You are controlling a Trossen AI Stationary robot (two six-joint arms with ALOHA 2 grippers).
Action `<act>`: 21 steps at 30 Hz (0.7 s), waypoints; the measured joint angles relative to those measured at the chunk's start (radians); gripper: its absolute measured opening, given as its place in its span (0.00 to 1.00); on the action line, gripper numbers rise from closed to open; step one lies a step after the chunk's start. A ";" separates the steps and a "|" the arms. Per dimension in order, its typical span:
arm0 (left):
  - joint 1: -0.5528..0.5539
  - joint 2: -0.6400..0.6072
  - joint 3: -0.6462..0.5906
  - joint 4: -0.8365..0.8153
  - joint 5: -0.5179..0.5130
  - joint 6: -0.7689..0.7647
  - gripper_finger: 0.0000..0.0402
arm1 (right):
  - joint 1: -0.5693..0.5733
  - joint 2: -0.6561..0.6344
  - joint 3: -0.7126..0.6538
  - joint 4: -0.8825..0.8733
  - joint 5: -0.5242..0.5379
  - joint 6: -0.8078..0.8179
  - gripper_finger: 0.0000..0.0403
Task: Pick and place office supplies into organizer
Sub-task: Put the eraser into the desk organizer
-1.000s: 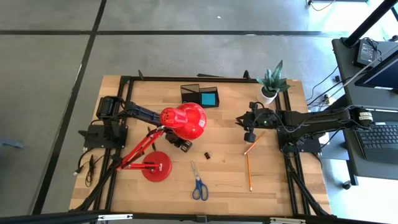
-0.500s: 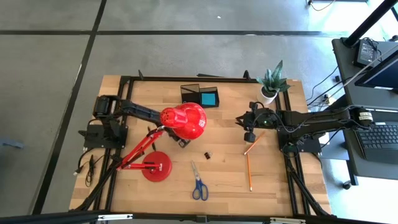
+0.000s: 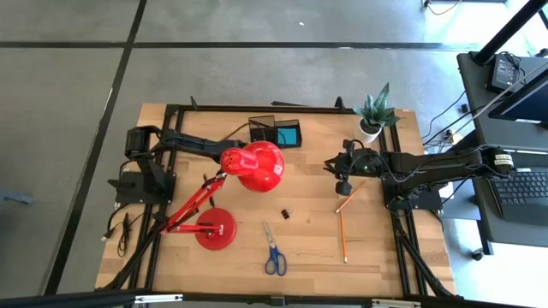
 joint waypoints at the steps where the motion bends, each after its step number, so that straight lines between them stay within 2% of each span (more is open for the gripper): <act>1: 0.011 0.000 0.000 0.020 0.000 0.023 0.18 | 0.000 0.000 0.000 0.001 0.000 0.000 0.27; 13: 0.115 -0.001 0.001 0.126 -0.076 0.167 0.18 | 0.000 0.000 0.000 0.011 0.001 -0.002 0.27; 21: 0.149 -0.001 0.002 0.145 -0.102 0.344 0.18 | 0.000 0.000 0.000 0.014 0.002 0.001 0.27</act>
